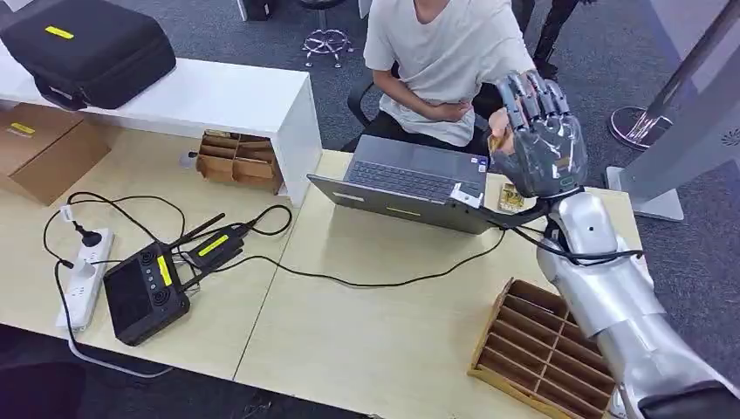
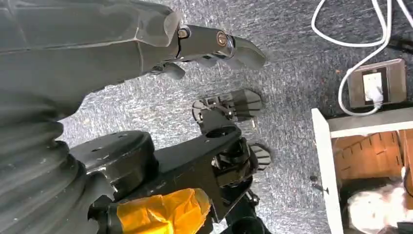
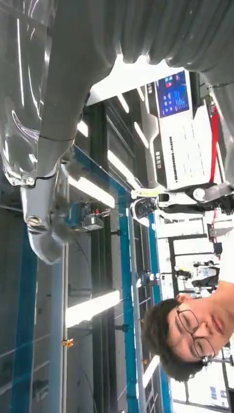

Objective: Pass the card to the sensor for recognition and then transmit it.

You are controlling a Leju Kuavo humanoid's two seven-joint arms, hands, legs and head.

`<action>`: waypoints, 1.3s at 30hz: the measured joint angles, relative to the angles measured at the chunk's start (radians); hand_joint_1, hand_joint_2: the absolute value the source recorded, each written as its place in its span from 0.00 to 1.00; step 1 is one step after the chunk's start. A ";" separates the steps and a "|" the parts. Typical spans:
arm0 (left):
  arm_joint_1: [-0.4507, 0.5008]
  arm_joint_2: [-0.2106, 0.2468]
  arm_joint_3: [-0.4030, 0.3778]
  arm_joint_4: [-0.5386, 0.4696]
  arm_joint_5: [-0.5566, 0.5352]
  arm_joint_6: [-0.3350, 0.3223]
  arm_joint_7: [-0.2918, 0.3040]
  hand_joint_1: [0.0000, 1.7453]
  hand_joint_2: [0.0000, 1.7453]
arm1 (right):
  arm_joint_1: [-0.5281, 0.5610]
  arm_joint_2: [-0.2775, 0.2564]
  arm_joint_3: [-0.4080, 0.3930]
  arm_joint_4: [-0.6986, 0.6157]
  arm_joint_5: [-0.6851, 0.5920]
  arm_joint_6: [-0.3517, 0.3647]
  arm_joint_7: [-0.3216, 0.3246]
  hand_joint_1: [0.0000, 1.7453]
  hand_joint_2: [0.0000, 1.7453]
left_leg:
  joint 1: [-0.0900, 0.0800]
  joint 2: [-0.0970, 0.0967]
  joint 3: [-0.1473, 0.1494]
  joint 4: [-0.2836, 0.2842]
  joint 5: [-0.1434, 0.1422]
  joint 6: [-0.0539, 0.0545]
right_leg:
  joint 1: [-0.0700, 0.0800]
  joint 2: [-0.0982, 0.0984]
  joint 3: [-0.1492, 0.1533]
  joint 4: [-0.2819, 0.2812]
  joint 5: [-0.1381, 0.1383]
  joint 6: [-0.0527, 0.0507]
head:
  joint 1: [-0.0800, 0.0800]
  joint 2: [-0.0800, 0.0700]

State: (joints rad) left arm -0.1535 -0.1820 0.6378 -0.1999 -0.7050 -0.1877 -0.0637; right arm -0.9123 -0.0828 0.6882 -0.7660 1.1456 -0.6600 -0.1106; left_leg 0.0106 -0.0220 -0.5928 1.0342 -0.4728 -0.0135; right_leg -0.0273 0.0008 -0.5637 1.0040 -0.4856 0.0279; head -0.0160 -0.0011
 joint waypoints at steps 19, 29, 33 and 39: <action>0.054 0.018 0.051 0.000 0.069 0.017 -0.033 0.00 1.00 | -0.158 -0.421 -0.055 0.109 0.078 0.098 0.035 0.00 1.00 | -0.003 -0.006 -0.004 0.003 -0.001 0.002 | -0.002 -0.006 -0.001 -0.002 0.000 0.001 | 0.000 0.000; 0.074 0.028 0.080 0.000 0.079 0.023 -0.033 0.00 1.00 | -0.232 -0.623 -0.058 0.190 0.093 0.212 0.066 0.00 1.00 | -0.003 0.001 -0.004 0.002 -0.002 0.003 | -0.002 0.001 -0.004 -0.002 0.000 0.001 | -0.001 0.000; 0.074 0.028 0.083 0.000 0.079 0.023 -0.033 0.00 1.00 | -0.233 -0.642 -0.058 0.198 0.093 0.218 0.075 0.00 1.00 | -0.002 0.001 -0.004 0.002 -0.002 0.003 | -0.001 0.001 -0.004 -0.001 0.000 0.001 | 0.000 0.000; 0.074 0.027 0.083 0.000 0.079 0.023 -0.033 0.00 1.00 | -0.233 -0.653 -0.058 0.205 0.093 0.219 0.076 0.00 1.00 | -0.002 0.001 -0.004 0.002 -0.002 0.003 | -0.001 0.001 -0.004 -0.001 0.000 0.001 | 0.000 0.000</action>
State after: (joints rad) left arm -0.0794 -0.1545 0.7210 -0.1999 -0.6264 -0.1652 -0.0965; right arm -1.1452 -0.7359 0.6306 -0.5608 1.2387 -0.4414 -0.0343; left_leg 0.0082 -0.0213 -0.5968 1.0364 -0.4747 -0.0107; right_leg -0.0286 0.0013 -0.5677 1.0033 -0.4856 0.0291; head -0.0164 -0.0011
